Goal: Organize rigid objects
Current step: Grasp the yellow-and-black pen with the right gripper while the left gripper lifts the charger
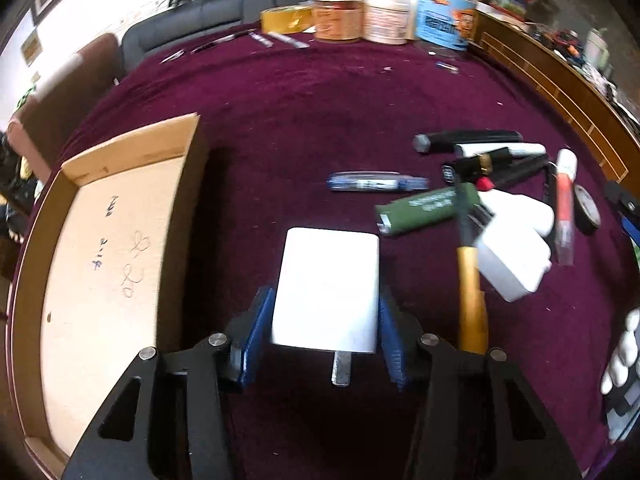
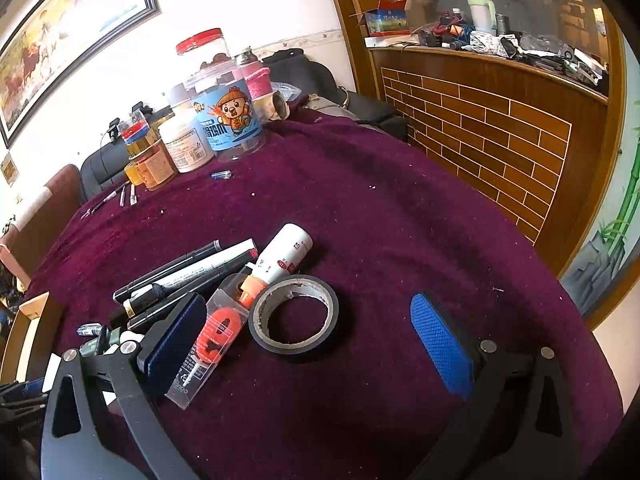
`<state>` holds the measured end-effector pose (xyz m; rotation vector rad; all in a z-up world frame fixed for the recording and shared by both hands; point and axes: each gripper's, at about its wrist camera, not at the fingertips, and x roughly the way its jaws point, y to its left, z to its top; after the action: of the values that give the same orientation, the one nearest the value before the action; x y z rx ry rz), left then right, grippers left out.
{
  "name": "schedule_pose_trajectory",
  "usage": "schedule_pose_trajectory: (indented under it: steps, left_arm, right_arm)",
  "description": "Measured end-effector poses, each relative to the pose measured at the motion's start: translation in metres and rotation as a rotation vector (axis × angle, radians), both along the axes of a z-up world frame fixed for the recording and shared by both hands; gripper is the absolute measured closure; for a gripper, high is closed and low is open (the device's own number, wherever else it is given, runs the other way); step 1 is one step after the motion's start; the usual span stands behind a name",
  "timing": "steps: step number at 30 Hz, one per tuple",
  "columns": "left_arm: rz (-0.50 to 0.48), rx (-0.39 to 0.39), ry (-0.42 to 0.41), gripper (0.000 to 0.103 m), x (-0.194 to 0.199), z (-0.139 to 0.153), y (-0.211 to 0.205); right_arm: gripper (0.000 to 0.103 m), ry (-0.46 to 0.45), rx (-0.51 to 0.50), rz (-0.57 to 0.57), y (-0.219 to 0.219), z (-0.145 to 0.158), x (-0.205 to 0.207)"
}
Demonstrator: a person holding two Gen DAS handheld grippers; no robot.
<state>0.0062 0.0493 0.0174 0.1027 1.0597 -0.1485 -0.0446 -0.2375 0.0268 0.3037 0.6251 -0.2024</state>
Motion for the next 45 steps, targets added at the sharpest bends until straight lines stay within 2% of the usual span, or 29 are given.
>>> schedule_pose_trajectory:
  steps: [4,7,10,13,15,17,18,22,25,28,29,33,39,44,45]
  left_arm:
    - [-0.001,0.014,-0.011,0.057,0.001,-0.001,-0.006]
    - [0.002,0.038,-0.026,0.05,0.004,-0.001,-0.012]
    - [0.013,0.029,-0.036,0.045,0.005,-0.002,-0.011]
    - [-0.005,0.017,-0.032,0.049,0.004,-0.002,-0.009]
    - [-0.014,-0.015,-0.017,0.063,0.002,0.001,-0.008]
    - [-0.029,-0.074,0.01,0.063,-0.004,0.003,-0.008]
    - [-0.032,-0.075,0.012,0.063,-0.005,0.004,-0.009]
    - [-0.048,-0.045,0.0,0.063,-0.004,0.003,-0.017]
    - [-0.055,-0.013,-0.013,0.056,-0.003,0.001,-0.025]
    - [-0.047,-0.004,-0.033,0.056,-0.004,0.0,-0.028]
    - [-0.03,-0.018,-0.033,0.063,-0.004,0.001,-0.025]
    - [0.032,-0.125,-0.011,0.063,-0.01,0.008,-0.006]
    - [0.069,-0.275,-0.044,0.063,-0.046,0.032,0.026]
    - [0.066,-0.322,-0.113,0.063,-0.077,0.053,0.049]
    - [0.065,-0.327,-0.132,0.063,-0.083,0.058,0.054]
  right_arm:
    - [0.0,0.005,0.009,-0.003,-0.001,-0.001,0.001]
    - [0.0,0.009,0.016,-0.004,-0.003,-0.002,0.001]
    - [0.0,0.011,0.022,-0.007,-0.004,-0.003,0.001]
    - [0.0,0.013,0.023,-0.007,-0.004,-0.003,0.001]
    - [0.0,0.016,0.026,-0.008,-0.004,-0.003,0.001]
    - [0.0,0.019,0.03,-0.009,-0.005,-0.003,0.001]
    - [0.0,0.02,0.032,-0.01,-0.005,-0.004,0.002]
    - [0.0,0.025,0.04,-0.012,-0.007,-0.005,0.002]
    - [0.0,0.027,0.046,-0.013,-0.008,-0.005,0.002]
    - [0.0,0.031,0.052,-0.016,-0.009,-0.006,0.002]
    - [0.0,0.032,0.053,-0.018,-0.01,-0.006,0.002]
    - [0.0,0.035,0.051,-0.024,-0.009,-0.006,0.003]
    - [0.0,0.047,0.033,-0.038,-0.007,-0.006,0.004]
    - [0.001,0.074,0.021,-0.048,-0.007,-0.006,0.005]
    - [0.006,0.068,-0.018,-0.065,-0.003,0.001,-0.001]
